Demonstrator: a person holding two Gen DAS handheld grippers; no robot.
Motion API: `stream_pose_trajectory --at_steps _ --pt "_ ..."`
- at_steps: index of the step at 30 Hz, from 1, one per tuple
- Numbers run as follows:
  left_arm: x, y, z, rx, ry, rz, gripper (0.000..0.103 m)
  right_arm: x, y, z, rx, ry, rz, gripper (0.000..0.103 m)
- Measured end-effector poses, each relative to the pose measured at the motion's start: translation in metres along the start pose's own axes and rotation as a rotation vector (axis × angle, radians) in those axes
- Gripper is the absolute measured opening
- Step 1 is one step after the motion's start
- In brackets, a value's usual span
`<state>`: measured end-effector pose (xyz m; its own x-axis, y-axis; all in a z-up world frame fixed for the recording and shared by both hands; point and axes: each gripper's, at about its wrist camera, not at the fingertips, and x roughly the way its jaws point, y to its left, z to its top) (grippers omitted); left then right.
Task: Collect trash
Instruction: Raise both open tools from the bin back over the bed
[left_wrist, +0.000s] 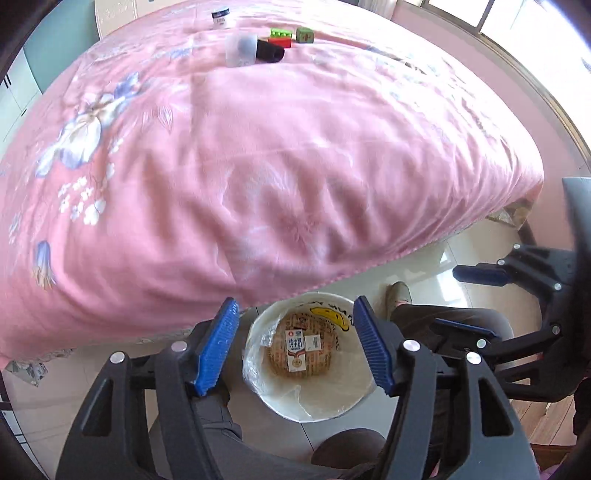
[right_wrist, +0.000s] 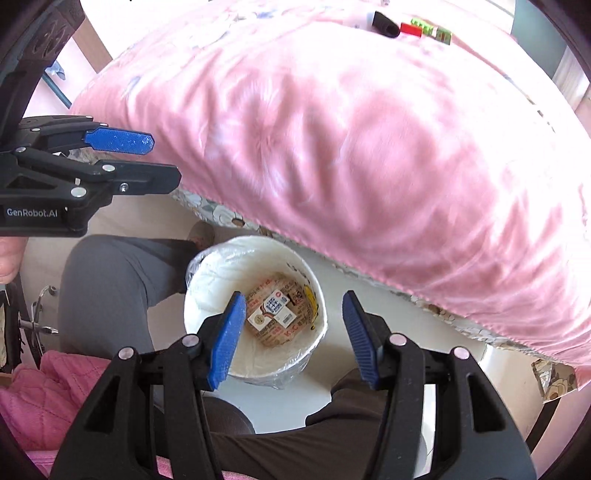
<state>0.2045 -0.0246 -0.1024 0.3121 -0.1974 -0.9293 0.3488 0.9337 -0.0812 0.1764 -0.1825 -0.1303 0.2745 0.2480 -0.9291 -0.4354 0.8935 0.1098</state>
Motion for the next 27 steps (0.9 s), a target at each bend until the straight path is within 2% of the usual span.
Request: stream_pose_trajectory --at_steps 2,6,13,20,27 --pt "-0.017 -0.001 0.014 0.008 -0.038 0.007 0.071 -0.021 -0.004 0.012 -0.005 -0.044 -0.009 0.056" --pt "-0.037 0.001 0.038 0.014 -0.105 0.033 0.077 -0.057 -0.011 0.037 -0.013 -0.134 -0.035 0.069" --pt "-0.043 0.019 0.085 -0.007 -0.160 0.068 0.088 -0.091 -0.030 0.084 -0.021 -0.239 -0.071 0.073" --pt "-0.022 0.036 0.135 0.014 -0.184 0.138 0.093 -0.071 -0.062 0.131 0.007 -0.268 -0.085 0.078" --pt "0.018 0.054 0.182 0.018 -0.199 0.132 0.093 -0.024 -0.098 0.174 0.038 -0.236 -0.085 0.078"
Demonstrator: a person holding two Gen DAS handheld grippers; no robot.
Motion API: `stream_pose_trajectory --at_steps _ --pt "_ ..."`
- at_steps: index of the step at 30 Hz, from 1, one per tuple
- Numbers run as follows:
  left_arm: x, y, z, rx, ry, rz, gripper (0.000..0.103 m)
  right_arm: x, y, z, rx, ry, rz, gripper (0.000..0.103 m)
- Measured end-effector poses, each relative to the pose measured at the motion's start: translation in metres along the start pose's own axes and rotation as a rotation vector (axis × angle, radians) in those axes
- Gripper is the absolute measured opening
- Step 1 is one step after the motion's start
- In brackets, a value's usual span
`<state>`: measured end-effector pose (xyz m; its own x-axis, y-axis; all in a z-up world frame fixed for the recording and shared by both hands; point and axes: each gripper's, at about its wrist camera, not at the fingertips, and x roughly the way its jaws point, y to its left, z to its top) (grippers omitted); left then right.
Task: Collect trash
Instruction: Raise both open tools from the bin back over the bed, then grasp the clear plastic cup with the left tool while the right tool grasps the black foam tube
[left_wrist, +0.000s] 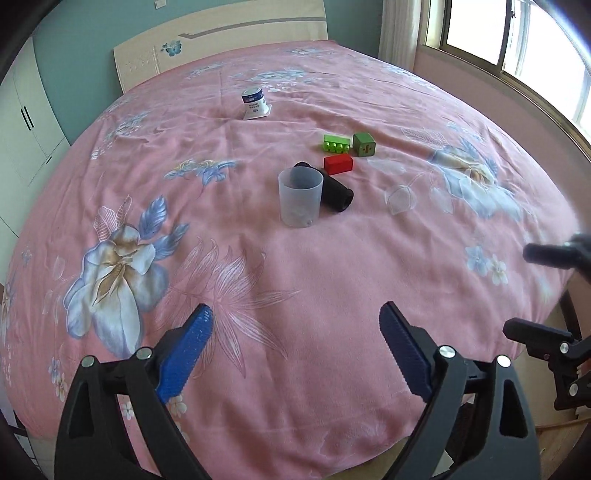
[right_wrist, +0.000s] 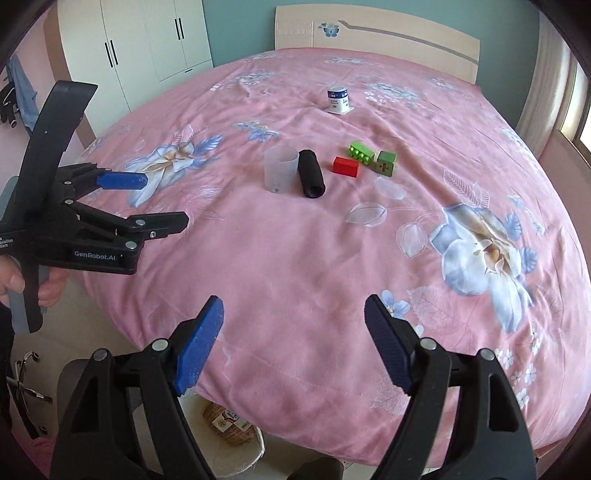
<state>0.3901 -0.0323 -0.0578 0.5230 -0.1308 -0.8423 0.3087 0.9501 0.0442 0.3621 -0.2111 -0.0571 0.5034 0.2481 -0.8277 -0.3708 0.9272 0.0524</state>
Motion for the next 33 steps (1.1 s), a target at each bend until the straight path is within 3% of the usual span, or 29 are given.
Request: stream_pose_trajectory --at_steps 14,21,22,25,30,33 --pt "0.108 0.019 0.060 -0.028 -0.028 -0.066 0.093 0.137 -0.030 0.067 -0.027 0.079 0.009 0.078" --pt "0.139 0.024 0.082 -0.061 -0.084 -0.084 0.093 0.181 -0.034 0.102 -0.030 0.057 0.000 0.078" --pt "0.142 0.026 0.085 -0.073 -0.086 -0.091 0.093 0.185 -0.034 0.107 -0.032 0.046 -0.002 0.077" --pt "0.152 0.032 0.092 -0.105 -0.091 -0.099 0.091 0.198 -0.034 0.121 -0.035 0.047 -0.008 0.060" --pt "0.166 0.040 0.101 -0.148 -0.053 -0.141 0.053 0.211 -0.032 0.136 -0.022 0.042 0.010 0.033" --pt "0.168 0.044 0.099 -0.180 -0.050 -0.153 0.049 0.212 -0.031 0.138 -0.022 0.036 0.006 0.032"
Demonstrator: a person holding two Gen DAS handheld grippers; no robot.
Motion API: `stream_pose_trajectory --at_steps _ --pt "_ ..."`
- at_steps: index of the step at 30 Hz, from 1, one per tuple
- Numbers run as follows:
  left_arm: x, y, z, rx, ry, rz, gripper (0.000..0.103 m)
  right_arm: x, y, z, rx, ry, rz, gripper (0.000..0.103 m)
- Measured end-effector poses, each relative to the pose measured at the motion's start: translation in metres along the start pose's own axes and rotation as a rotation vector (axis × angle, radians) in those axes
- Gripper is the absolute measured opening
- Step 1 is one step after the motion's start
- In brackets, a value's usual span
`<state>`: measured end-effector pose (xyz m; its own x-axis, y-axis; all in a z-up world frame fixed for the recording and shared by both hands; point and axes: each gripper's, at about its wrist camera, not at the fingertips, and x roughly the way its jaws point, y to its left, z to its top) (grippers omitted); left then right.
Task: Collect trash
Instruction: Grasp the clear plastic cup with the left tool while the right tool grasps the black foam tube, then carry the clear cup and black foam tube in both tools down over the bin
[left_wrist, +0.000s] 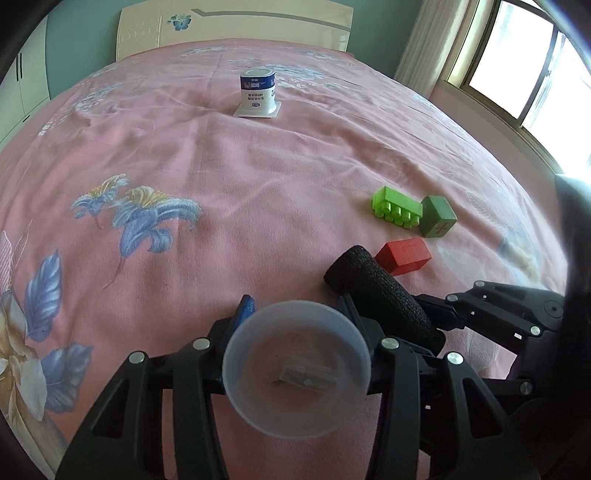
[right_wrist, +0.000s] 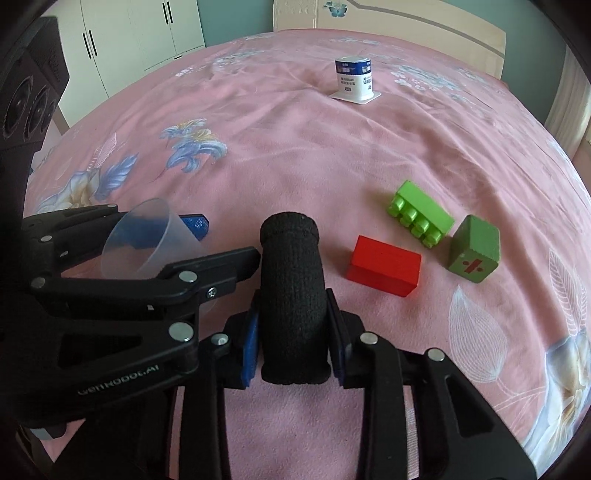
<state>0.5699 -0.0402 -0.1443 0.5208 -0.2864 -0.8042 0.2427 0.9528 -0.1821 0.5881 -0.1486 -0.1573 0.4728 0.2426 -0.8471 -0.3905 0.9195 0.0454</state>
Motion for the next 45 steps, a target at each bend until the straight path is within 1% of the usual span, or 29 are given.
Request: stream_pose_trajectory --at_steps 5,9,15,21,28,32,37,38,41,45 --pt "-0.010 0.003 -0.004 -0.004 -0.005 0.016 0.049 -0.008 0.001 -0.007 -0.006 0.006 -0.010 0.032" --pt "-0.030 0.009 -0.005 -0.021 -0.011 0.027 0.049 -0.023 0.001 -0.018 -0.006 0.015 -0.025 0.032" --pt "-0.080 0.002 -0.007 -0.021 -0.046 0.052 0.049 -0.072 0.004 -0.027 -0.001 -0.018 -0.052 0.032" --pt "-0.148 -0.017 -0.007 0.004 -0.102 0.084 0.049 -0.146 0.013 -0.030 0.010 -0.095 -0.084 0.032" --pt "-0.250 -0.044 -0.009 0.037 -0.212 0.129 0.049 -0.253 0.031 -0.037 0.006 -0.211 -0.128 0.032" --pt "-0.306 -0.058 -0.016 0.058 -0.279 0.163 0.049 -0.313 0.042 -0.046 0.002 -0.278 -0.141 0.032" --pt "-0.367 -0.070 -0.027 0.079 -0.345 0.216 0.049 -0.377 0.056 -0.058 -0.001 -0.345 -0.180 0.032" --pt "-0.379 -0.073 -0.029 0.083 -0.361 0.232 0.049 -0.390 0.058 -0.062 0.002 -0.362 -0.181 0.032" --pt "-0.412 -0.077 -0.037 0.090 -0.394 0.250 0.049 -0.426 0.062 -0.072 0.013 -0.414 -0.168 0.032" --pt "-0.451 -0.081 -0.048 0.092 -0.435 0.298 0.049 -0.467 0.067 -0.086 0.010 -0.455 -0.170 0.032"
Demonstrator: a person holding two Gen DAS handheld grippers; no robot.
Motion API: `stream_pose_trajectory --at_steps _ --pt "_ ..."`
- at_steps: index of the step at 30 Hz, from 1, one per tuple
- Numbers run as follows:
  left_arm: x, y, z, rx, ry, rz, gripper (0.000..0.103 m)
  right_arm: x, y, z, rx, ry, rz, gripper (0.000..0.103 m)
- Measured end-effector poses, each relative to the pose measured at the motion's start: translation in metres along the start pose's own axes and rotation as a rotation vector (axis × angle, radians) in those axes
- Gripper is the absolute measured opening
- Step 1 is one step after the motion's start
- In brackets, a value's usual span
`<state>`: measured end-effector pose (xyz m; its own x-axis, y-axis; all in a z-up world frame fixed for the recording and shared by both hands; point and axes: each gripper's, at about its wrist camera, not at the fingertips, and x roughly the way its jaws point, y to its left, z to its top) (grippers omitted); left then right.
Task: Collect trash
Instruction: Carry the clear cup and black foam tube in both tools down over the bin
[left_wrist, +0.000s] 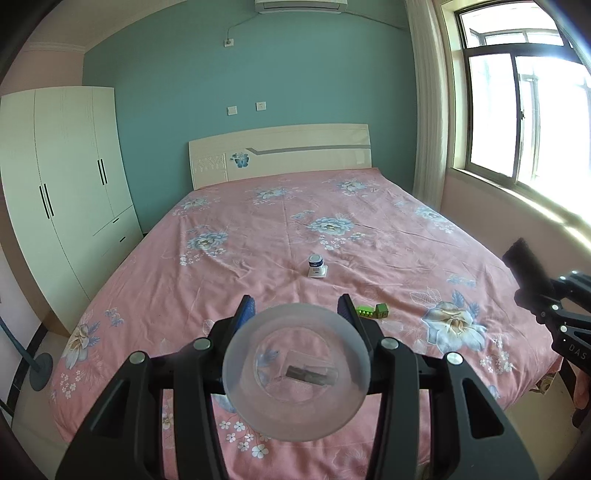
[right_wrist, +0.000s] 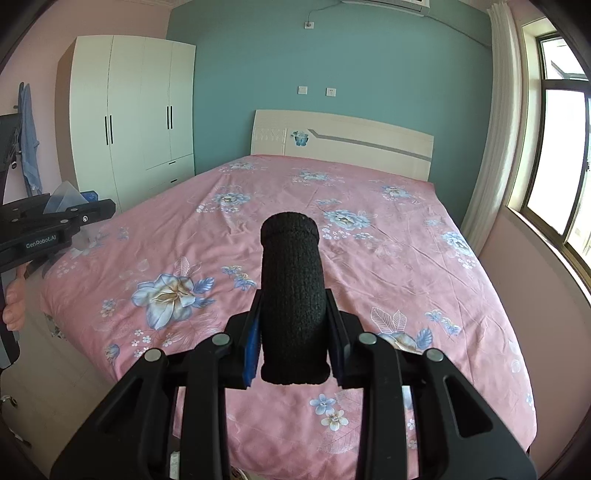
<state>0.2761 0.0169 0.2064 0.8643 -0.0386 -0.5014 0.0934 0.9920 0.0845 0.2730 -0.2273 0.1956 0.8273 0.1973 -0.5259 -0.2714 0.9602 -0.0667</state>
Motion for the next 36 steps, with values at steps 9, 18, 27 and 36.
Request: stream_pose_trajectory --at_steps 9,18,27,36 --pt "-0.069 0.013 -0.012 0.018 -0.048 0.029 0.049 -0.073 -0.007 -0.008 0.016 -0.075 0.034 0.032" --pt "-0.096 0.027 -0.058 0.072 -0.025 0.012 0.049 -0.108 -0.005 -0.042 -0.025 -0.068 0.041 0.032" --pt "-0.083 0.039 -0.127 0.073 0.121 -0.028 0.049 -0.114 0.008 -0.096 -0.095 0.017 0.049 0.032" --pt "-0.055 0.045 -0.205 0.056 0.316 -0.093 0.049 -0.092 0.034 -0.171 -0.111 0.157 0.126 0.032"
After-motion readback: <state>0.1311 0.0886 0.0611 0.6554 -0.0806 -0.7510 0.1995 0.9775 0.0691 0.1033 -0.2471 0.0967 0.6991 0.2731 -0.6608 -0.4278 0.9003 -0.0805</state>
